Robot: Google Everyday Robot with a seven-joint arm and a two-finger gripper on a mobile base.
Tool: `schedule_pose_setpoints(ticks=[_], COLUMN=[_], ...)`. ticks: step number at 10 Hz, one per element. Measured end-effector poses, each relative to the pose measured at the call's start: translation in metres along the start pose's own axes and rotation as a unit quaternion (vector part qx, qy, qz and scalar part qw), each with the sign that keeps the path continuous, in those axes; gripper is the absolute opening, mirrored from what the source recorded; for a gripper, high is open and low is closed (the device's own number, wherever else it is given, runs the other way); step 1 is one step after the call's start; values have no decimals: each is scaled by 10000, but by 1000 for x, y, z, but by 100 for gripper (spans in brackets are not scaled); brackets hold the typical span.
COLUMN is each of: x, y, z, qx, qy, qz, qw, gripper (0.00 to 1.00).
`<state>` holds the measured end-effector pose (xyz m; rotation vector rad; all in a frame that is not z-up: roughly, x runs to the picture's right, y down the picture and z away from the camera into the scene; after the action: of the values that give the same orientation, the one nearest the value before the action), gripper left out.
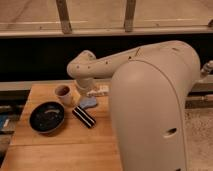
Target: Place the white sponge in the ceramic bowl
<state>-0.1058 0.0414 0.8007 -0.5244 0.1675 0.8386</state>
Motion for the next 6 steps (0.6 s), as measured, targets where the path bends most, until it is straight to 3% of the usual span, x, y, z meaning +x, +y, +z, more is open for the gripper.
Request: schedule_pose_setpoints(ticks=[2, 4, 6], x=[-5, -14, -16], y=[-2, -12, -15], z=[14, 40, 64], qx=[-20, 1, -92], qy=[-7, -43, -34], qz=[254, 1017, 1314], qw=[9997, 9948, 9913], gripper=[80, 80, 80])
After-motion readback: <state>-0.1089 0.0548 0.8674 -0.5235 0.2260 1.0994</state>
